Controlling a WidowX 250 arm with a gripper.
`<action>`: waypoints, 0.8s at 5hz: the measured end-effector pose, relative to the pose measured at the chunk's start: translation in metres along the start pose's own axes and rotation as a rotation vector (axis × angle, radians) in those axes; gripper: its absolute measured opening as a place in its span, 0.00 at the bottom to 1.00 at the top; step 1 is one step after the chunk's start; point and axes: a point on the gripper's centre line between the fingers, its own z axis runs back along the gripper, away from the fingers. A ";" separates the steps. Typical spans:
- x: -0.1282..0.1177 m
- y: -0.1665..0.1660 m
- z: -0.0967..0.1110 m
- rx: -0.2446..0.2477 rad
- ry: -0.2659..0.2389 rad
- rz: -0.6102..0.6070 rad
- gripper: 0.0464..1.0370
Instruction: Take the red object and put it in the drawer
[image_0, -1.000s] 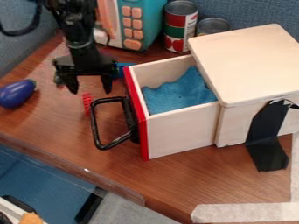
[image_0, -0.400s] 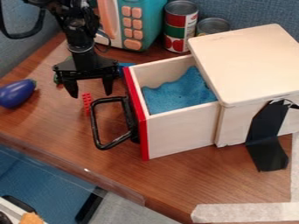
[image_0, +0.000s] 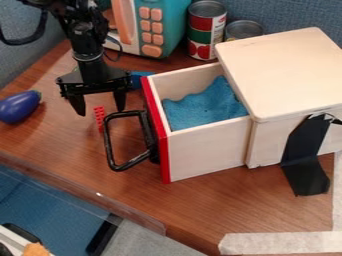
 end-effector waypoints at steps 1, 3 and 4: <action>-0.003 0.003 -0.008 0.016 0.021 0.004 0.96; -0.008 0.001 -0.018 0.012 0.054 0.010 0.62; -0.008 0.000 -0.018 0.001 0.053 0.004 0.31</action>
